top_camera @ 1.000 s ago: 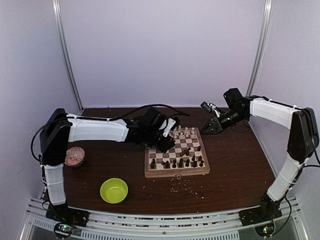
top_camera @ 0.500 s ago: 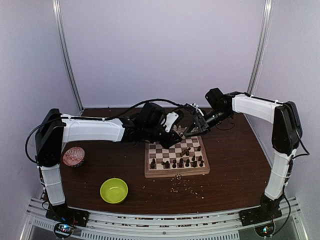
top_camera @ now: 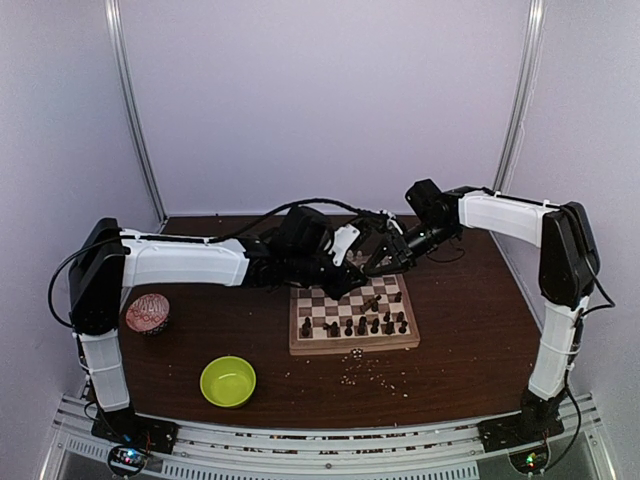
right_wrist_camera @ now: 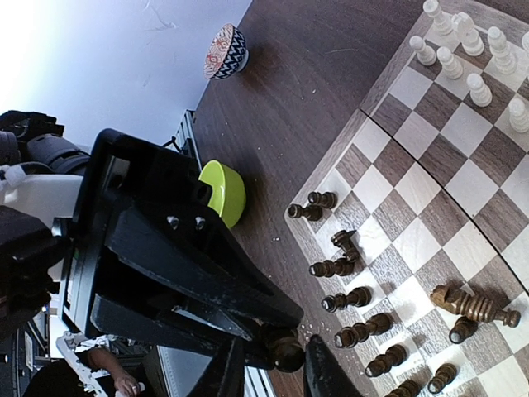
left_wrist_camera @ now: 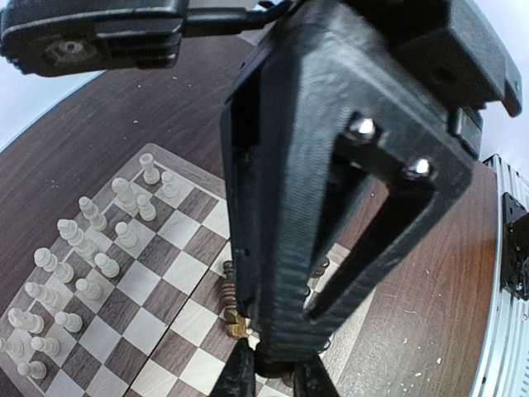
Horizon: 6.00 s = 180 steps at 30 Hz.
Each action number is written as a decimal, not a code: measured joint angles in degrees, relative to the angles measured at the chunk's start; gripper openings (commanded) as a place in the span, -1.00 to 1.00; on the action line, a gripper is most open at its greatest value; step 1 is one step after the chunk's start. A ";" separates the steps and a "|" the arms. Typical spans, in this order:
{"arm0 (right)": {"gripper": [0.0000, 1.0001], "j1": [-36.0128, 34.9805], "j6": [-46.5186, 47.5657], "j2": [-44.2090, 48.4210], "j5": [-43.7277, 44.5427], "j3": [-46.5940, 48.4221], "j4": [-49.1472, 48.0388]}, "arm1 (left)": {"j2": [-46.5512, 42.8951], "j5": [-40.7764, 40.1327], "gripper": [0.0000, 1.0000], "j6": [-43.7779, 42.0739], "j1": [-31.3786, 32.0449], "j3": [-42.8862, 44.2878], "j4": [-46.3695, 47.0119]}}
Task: Set up the chess pieces on the board
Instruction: Pass from the left arm to the right, then place the pawn at c7, then pick up the chess pile from the chessboard.
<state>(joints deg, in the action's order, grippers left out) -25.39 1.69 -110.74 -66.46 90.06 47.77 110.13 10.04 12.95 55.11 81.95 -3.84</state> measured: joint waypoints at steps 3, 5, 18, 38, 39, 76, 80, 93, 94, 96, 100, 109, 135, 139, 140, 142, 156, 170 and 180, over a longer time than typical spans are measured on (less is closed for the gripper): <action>-0.73 0.09 -0.61 -0.31 -0.02 -0.02 -0.44 | 0.00 -0.02 -0.76 0.00 0.00 -0.11 0.26; -0.77 0.11 -0.85 -0.48 -0.02 -0.11 -0.87 | -0.07 -0.07 -0.72 0.00 0.00 -0.22 0.35; -0.80 -0.04 6.21 2.84 9.46 -4.48 -2.58 | -3.85 -5.05 -0.23 -0.11 -0.07 -5.81 0.85; -0.79 -9.86 25.64 12.85 39.43 -20.00 -11.98 | -8.24 -7.21 -0.23 3.65 -4.02 -13.18 3.82; -0.79 -10.12 26.08 12.68 39.93 -20.00 -12.26 | -8.24 -7.21 -0.23 3.69 -4.02 -13.18 3.82; -0.65 -13.44 27.45 6.03 45.55 -17.03 -13.53 | -7.78 -6.32 -0.23 5.68 -4.20 -13.81 5.16; -0.61 -13.55 27.41 5.95 45.72 -17.00 -13.51 | -7.78 -6.21 -0.23 5.68 -4.20 -13.81 5.22; -0.52 -13.73 26.14 6.19 45.68 -16.11 -12.59 | -6.75 -5.64 -0.24 5.25 -4.20 -13.35 4.92; -0.51 -13.66 25.99 6.49 45.62 -16.00 -12.50 | -6.16 -5.27 -0.24 4.90 -4.20 -12.94 4.61; -0.49 -13.09 25.40 7.72 44.98 -15.47 -11.82 | -4.26 -4.28 -0.24 3.80 -4.20 -10.82 2.64; -0.48 -10.84 23.98 10.91 42.80 -14.49 -11.08 | 0.50 -1.64 -0.23 1.07 -4.20 -4.76 -1.01; -0.43 0.81 20.46 18.60 37.94 -14.84 -11.58 | 9.57 4.94 -0.20 -2.73 -4.17 6.10 -5.16; -0.43 5.84 18.91 19.12 33.03 -17.70 -11.67 | 22.77 5.68 -0.32 -8.63 -3.37 20.98 -16.55; -0.43 5.92 18.91 19.08 32.85 -17.70 -11.67 | 23.12 5.14 -0.36 -9.49 -3.37 21.88 -17.77; -0.43 5.95 18.91 19.08 32.83 -17.70 -11.67 | 23.12 4.94 -0.33 -9.70 -3.37 21.88 -17.88; -0.43 6.01 18.91 19.04 32.79 -17.70 -11.67 | 23.12 4.48 -0.29 -10.40 -3.37 21.90 -18.08; -0.43 6.16 18.91 18.86 32.57 -17.70 -11.65 | 22.64 0.98 -0.58 -16.39 -2.25 20.65 -16.70; -0.44 6.16 18.84 18.53 31.82 -17.70 -11.63 | 20.68 -0.28 -1.00 -17.90 -2.23 16.96 -14.36; -0.32 7.17 14.40 15.02 24.81 -13.00 -9.68 | 12.26 -0.59 -1.00 -15.93 -3.56 9.27 -14.03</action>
<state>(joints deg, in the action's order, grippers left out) -18.22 16.10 -95.72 -41.65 77.06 38.09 122.39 9.45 -2.98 51.55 91.22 -17.87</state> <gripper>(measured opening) 0.313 0.077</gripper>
